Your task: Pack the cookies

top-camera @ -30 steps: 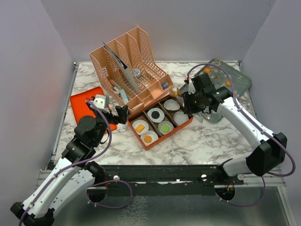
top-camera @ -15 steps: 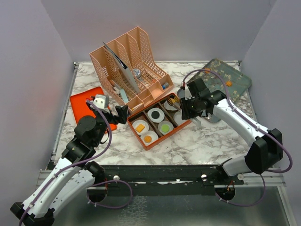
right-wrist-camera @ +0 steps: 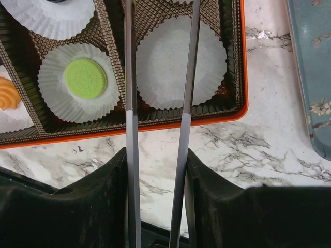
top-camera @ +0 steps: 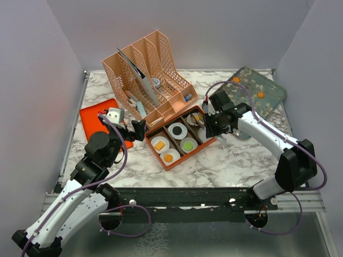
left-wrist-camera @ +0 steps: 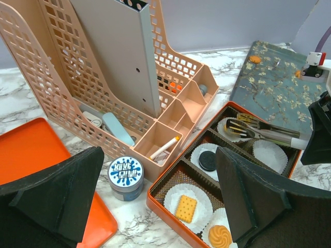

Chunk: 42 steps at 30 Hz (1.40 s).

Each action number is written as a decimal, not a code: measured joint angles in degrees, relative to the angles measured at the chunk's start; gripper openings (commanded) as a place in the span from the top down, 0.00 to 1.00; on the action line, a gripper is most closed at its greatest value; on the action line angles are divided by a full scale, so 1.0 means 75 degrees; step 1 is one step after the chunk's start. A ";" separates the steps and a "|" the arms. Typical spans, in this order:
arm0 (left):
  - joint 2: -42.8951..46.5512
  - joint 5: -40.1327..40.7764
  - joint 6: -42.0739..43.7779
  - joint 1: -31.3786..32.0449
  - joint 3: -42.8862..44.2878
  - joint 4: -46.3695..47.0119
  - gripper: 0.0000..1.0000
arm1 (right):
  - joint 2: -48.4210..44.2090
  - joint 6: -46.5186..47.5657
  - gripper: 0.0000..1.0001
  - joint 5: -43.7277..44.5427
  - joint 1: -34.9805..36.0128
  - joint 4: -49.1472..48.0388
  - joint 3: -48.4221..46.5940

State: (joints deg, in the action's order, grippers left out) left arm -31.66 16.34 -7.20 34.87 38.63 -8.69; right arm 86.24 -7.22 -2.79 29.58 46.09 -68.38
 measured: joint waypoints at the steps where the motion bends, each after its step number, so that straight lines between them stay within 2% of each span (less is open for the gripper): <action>1: 0.0000 0.0000 0.0000 0.0000 0.0000 0.0000 0.01 | 0.0006 0.0003 0.76 0.0032 0.0000 0.0000 0.0006; 7: -0.0003 -0.0003 0.0000 0.0000 0.0000 0.0000 0.01 | 0.0017 0.0003 0.61 0.0131 0.0000 0.0003 0.0006; 16: -0.0017 -0.0003 0.0000 0.0000 0.0000 0.0003 0.01 | 0.0017 0.0023 0.53 0.0166 0.0000 0.0044 0.0006; 29: -0.0017 -0.0003 0.0000 0.0000 0.0000 0.0003 0.01 | -0.0009 0.0032 0.55 0.0207 0.0000 0.0204 -0.0189; 36: -0.0017 -0.0003 0.0000 0.0000 0.0000 0.0003 0.01 | -0.0099 0.0032 0.57 0.0254 0.0000 0.0356 -0.0737; 42: -0.0015 -0.0003 0.0000 0.0000 0.0000 0.0000 0.01 | -0.0079 0.0146 0.57 0.0831 -0.0102 0.0583 -0.1480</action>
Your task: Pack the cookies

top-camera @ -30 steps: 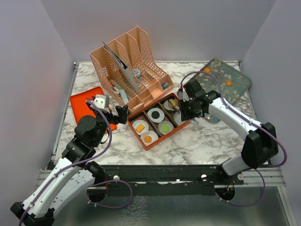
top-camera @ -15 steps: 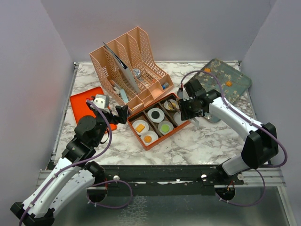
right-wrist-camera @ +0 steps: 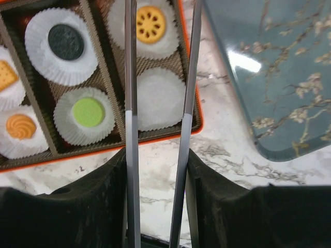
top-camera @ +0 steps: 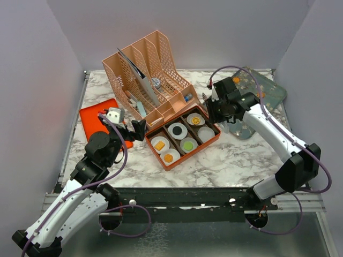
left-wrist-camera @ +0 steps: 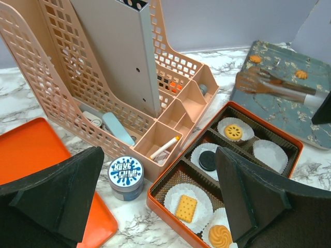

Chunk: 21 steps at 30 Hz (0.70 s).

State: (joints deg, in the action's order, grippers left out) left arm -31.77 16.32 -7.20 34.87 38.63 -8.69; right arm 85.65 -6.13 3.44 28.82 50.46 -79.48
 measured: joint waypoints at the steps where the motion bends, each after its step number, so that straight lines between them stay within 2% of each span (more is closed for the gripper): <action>1: 0.0009 0.0000 0.0000 0.0000 0.0000 0.0000 0.01 | 0.0032 0.0026 0.57 0.0085 -0.0050 0.0026 -0.0122; 9: 0.0111 0.0000 -0.0003 0.0000 0.0000 0.0003 0.01 | 0.0740 0.0143 0.58 0.0519 -0.1376 0.0052 -0.0711; 21: 0.0224 -0.0009 -0.0003 0.0000 0.0000 0.0003 0.01 | 0.1320 -0.0178 0.57 0.0857 -0.3369 -0.0149 -0.0743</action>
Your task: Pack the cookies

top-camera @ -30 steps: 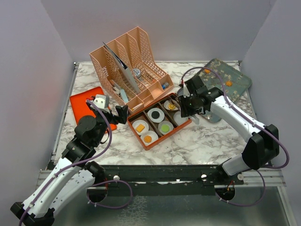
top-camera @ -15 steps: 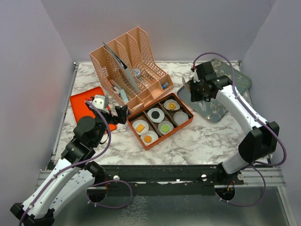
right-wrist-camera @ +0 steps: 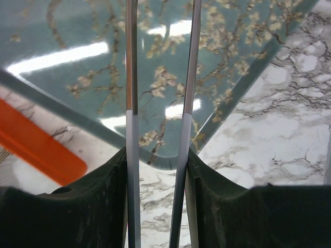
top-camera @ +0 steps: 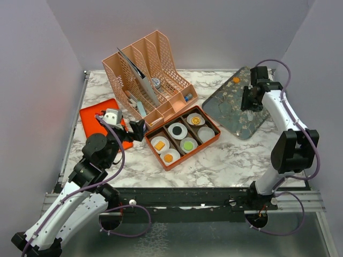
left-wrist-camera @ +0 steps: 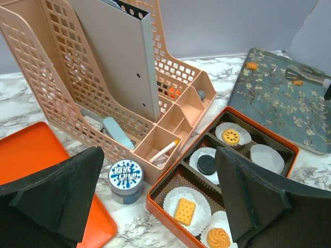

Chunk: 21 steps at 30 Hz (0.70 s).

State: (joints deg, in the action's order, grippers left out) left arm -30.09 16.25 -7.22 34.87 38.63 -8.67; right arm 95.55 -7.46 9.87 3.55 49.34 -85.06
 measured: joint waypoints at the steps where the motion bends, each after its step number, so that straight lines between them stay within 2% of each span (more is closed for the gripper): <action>1: 0.0006 -0.0003 0.0000 0.0000 0.0000 0.0000 0.01 | 0.0087 -0.0032 0.57 0.0015 -0.0140 -0.0035 -0.0003; 11: 0.0061 -0.0029 0.0000 0.0003 0.0000 0.0000 0.01 | 0.1204 -0.0149 0.54 0.0108 -0.1256 -0.0248 -0.0393; 21: 0.0061 -0.0035 0.0000 0.0017 0.0000 0.0000 0.01 | 0.1845 -0.0146 0.52 0.0105 -0.1594 -0.0417 -0.1192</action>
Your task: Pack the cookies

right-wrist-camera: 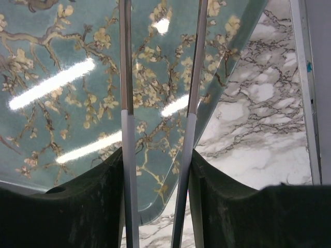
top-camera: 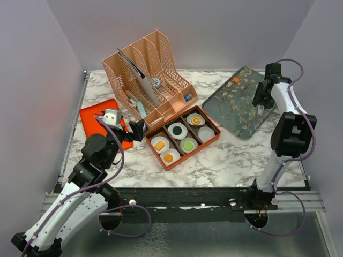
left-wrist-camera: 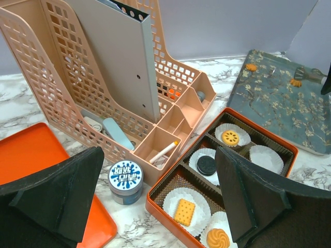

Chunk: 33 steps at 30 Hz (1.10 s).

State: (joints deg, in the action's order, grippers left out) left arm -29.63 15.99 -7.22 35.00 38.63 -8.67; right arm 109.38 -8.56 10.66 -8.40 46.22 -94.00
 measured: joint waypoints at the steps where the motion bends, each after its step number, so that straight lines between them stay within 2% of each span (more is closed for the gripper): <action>1: 0.0000 0.0000 0.0000 0.0003 0.0000 0.0000 0.01 | 0.0073 0.0000 0.52 -0.0003 -0.0015 0.0000 -0.0055; 13: -0.0006 0.0000 0.0000 0.0050 0.0000 0.0000 0.01 | 0.0874 0.0003 0.53 -0.0128 -0.0122 -0.0009 -0.0621; 18: -0.0009 0.0000 0.0000 0.0050 0.0000 0.0000 0.01 | 0.0947 0.0003 0.60 -0.0204 -0.0125 -0.0006 -0.0629; 25: -0.0009 0.0000 0.0000 0.0050 0.0000 0.0000 0.01 | 0.0959 0.0003 0.75 -0.0376 -0.0125 -0.0012 -0.0557; 33: -0.0006 0.0000 0.0000 0.0050 0.0000 0.0000 0.01 | 0.0516 0.0006 0.81 -0.0627 -0.0128 -0.0020 -0.0102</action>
State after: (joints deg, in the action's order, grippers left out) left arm -29.67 15.99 -7.22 35.38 38.63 -8.67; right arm 113.25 -8.51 5.96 -9.37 46.06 -94.76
